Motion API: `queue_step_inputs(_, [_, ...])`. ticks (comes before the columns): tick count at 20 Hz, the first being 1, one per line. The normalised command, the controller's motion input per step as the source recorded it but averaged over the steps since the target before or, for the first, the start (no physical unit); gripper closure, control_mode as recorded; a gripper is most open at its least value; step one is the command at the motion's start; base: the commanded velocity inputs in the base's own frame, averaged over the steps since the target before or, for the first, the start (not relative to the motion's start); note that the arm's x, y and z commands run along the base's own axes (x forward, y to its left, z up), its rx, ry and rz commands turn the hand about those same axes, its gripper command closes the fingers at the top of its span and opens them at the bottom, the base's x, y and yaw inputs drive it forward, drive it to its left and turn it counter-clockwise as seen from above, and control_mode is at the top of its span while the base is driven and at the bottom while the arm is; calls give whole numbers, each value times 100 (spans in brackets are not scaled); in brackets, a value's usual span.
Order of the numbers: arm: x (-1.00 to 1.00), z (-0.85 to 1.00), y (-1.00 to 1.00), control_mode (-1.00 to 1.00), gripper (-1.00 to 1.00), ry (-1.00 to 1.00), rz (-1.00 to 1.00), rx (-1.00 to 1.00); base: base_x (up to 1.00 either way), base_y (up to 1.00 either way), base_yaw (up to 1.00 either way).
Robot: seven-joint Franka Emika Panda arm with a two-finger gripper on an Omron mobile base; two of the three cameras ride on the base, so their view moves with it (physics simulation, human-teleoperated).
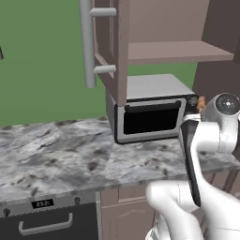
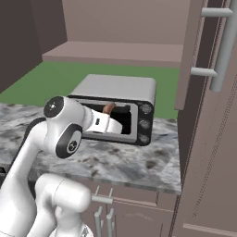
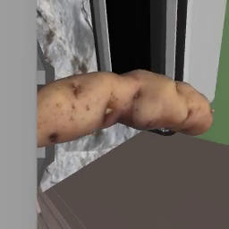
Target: Pick the potato from the counter and place it in the cabinet. Then close the cabinet.
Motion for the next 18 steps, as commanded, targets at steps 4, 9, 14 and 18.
queue_step_inputs(4, [0, 100, 0, -100, 100, 0, 1, 0, 0, 0, 0])
queue_step_inputs(9, [20, 100, 0, -100, 100, 0, 0, 0, 0, 0, 0])
queue_step_inputs(14, [71, 90, 0, -100, 100, -3, 3, 0, 0, 0, 0])
queue_step_inputs(18, [95, 56, 0, -100, 100, -1, 2, 0, 0, 0, 0])
